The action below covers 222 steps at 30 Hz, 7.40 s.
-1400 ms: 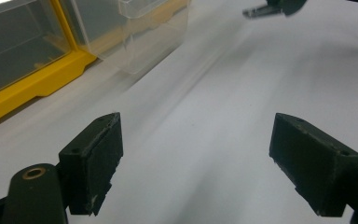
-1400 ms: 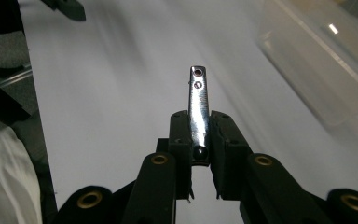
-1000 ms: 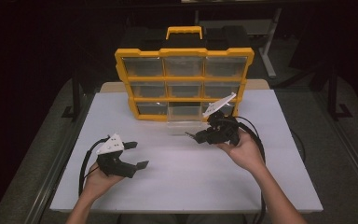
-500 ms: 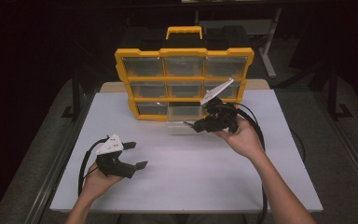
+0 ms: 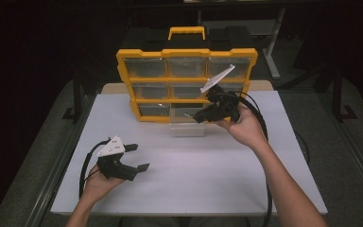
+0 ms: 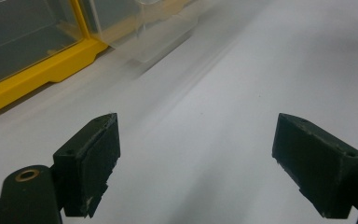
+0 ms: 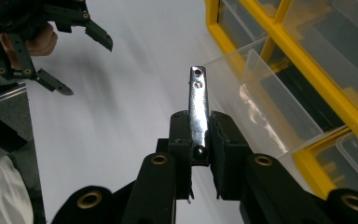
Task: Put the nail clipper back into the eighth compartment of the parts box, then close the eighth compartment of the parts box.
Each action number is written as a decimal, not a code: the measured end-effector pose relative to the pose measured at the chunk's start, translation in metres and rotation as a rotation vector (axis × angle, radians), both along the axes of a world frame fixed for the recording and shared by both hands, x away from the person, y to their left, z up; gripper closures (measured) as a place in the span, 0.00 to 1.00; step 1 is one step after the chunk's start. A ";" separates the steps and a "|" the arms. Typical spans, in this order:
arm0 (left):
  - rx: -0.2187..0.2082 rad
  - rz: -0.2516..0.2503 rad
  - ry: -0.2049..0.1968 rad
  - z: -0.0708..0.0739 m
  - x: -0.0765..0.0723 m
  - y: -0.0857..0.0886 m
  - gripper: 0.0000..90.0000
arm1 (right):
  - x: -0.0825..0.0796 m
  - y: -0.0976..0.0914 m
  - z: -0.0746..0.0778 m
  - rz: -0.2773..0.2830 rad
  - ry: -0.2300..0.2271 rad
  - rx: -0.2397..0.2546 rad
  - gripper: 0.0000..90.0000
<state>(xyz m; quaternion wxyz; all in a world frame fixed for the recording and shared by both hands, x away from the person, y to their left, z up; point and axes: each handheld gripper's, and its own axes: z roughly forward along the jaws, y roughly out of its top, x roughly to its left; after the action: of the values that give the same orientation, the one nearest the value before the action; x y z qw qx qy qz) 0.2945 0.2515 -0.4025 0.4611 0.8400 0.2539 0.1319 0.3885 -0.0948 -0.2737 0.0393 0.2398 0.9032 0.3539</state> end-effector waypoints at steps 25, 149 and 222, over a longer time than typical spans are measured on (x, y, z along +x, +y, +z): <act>-0.002 0.000 0.003 0.001 0.000 0.002 0.17 | 0.043 0.018 -0.010 -0.043 -0.015 -0.055 0.87; -0.009 0.003 0.004 0.000 0.005 0.004 0.17 | -0.001 -0.001 -0.052 0.081 0.125 0.207 0.79; -0.001 0.020 0.017 0.001 -0.004 0.008 0.17 | 0.024 0.029 -0.104 -0.029 0.032 0.011 0.99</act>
<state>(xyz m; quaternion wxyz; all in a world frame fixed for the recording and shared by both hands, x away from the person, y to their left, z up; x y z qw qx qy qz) 0.2904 0.2596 -0.4018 0.4580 0.8382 0.2665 0.1291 0.4130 -0.0657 -0.3780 0.0288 0.2587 0.8982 0.3542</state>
